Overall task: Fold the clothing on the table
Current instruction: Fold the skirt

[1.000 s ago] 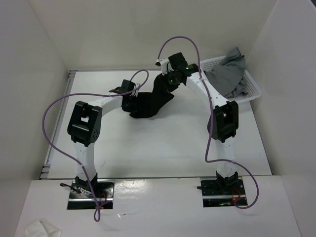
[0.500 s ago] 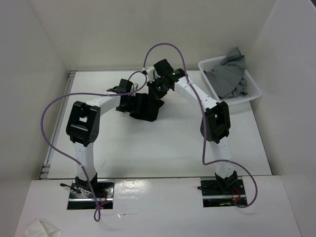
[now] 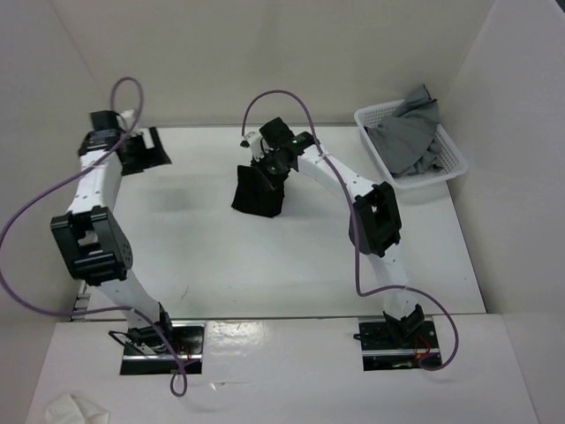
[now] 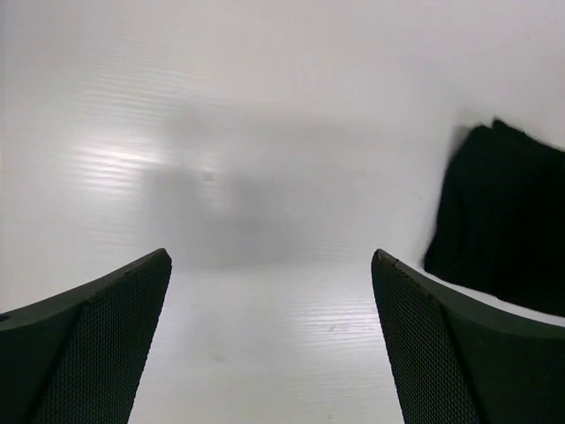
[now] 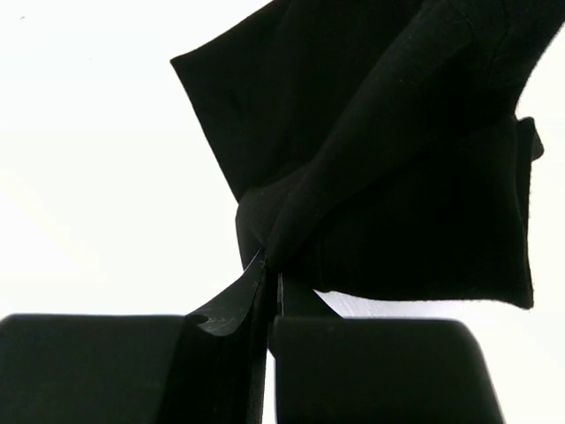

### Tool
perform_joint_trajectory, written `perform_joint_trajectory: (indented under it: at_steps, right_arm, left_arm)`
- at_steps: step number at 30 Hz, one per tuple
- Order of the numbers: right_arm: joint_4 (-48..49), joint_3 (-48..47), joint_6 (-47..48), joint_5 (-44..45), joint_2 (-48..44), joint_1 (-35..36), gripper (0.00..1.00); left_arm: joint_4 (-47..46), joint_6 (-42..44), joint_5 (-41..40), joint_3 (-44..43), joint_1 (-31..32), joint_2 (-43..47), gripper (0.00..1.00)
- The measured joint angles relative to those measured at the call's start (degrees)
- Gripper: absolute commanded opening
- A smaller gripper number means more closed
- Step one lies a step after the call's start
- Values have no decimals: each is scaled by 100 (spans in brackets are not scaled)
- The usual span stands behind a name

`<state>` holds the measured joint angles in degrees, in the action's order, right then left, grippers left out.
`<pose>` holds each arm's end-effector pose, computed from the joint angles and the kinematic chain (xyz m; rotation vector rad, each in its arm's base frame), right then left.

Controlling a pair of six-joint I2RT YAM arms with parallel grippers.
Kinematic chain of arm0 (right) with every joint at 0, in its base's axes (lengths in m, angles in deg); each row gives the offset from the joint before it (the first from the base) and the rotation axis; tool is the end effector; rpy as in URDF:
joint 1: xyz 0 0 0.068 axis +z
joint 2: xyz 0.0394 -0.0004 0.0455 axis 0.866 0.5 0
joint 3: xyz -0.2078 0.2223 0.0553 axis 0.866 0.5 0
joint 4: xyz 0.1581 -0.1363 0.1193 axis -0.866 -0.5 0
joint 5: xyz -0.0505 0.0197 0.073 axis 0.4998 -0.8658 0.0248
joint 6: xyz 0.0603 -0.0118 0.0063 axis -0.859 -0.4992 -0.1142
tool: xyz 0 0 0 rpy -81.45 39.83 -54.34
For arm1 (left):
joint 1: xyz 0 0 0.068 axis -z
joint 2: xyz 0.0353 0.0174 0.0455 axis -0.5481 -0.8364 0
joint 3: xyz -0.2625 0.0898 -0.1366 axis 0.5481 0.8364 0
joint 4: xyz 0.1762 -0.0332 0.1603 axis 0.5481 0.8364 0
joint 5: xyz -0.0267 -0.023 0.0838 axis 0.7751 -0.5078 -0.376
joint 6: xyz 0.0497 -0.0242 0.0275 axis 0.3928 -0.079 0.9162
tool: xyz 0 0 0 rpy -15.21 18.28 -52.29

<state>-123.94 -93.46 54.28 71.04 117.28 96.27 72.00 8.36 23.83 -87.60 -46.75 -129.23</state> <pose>0.3970 0.3038 0.2816 -1.1451 2.3097 0.4331 0.3894 0.0811 0.3328 -0.3512 2.3244 -0.2841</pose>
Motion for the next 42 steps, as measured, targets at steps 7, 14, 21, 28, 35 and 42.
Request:
perform_joint_trajectory:
  at_steps: [7,14,21,28,35,42]
  right_arm:
    - [-85,-861,-52,4,601,33,3]
    - [-297,-2540,-282,-168,1602,37,35]
    - [-398,-3569,-356,-861,2240,111,60]
    - [-680,-3943,-365,-1495,2420,214,68]
    - [-1021,-3886,-149,-1980,1982,221,70]
    - [-1104,-3366,20,-1690,715,186,70]
  left_arm:
    - [511,612,535,151,-1657,1093,100]
    - [1360,1311,927,544,-2227,1541,100]
    - [1939,1784,1047,566,-2503,1818,100]
    - [2236,2033,1060,566,-2647,1991,100]
    - [2398,2074,1080,566,-2675,2076,100]
    - [2463,2076,1169,566,-2675,2284,100]
